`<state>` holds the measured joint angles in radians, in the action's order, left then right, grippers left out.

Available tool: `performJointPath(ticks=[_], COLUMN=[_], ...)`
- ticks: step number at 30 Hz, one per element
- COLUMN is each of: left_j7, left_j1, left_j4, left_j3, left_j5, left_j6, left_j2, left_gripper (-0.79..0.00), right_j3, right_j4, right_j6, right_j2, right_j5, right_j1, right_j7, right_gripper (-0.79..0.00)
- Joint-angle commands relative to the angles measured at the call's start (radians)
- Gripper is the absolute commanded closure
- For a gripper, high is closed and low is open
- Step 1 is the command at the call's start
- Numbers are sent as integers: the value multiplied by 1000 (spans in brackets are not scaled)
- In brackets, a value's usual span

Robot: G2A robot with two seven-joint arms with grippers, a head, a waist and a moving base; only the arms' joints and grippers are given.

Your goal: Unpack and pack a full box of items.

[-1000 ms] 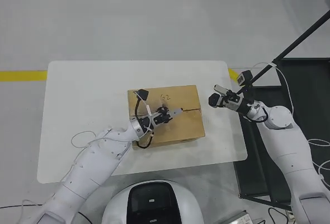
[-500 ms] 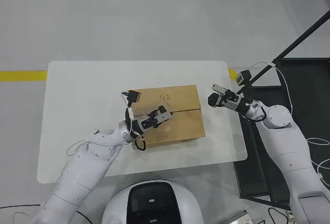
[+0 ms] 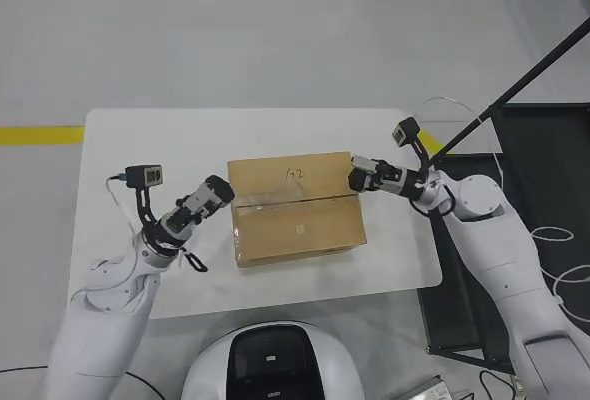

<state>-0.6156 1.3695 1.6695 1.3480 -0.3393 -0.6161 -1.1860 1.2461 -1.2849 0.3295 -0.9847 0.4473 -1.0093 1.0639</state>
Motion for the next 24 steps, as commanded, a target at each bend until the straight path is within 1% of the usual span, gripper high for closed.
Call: performJointPath(ticks=[1, 6, 10, 13, 18, 21, 24], left_j7=[45, 115, 189, 242, 298, 324, 325], left_j1=[24, 77, 106, 118, 150, 169, 171], left_j4=[-7, -32, -61, -79, -76, -72, -72], left_j3=[49, 132, 186, 218, 259, 278, 279], left_j5=[2, -44, -30, -18, -1, 2, 2], left_j6=[-8, -8, 3, 6, -4, -10, -12], left_j2=[4, 9, 12, 12, 11, 11, 10], left_gripper=[-785, -785, -785, -785, -785, -785, -785], right_j3=[-30, -110, -169, -215, -295, -344, -366], right_j4=[-14, -64, -122, -149, -161, -133, -104], right_j6=[-4, -14, -27, -46, -84, -109, -116], right_j2=[-7, -25, -38, -50, -76, -96, -110], right_j5=[-16, -47, -56, -73, -92, -108, -117], right_j1=[22, 73, 96, 117, 172, 215, 246], right_j7=[5, 26, 62, 62, 30, -6, -45], right_gripper=[-785, -785, -785, -785, -785, -785, -785])
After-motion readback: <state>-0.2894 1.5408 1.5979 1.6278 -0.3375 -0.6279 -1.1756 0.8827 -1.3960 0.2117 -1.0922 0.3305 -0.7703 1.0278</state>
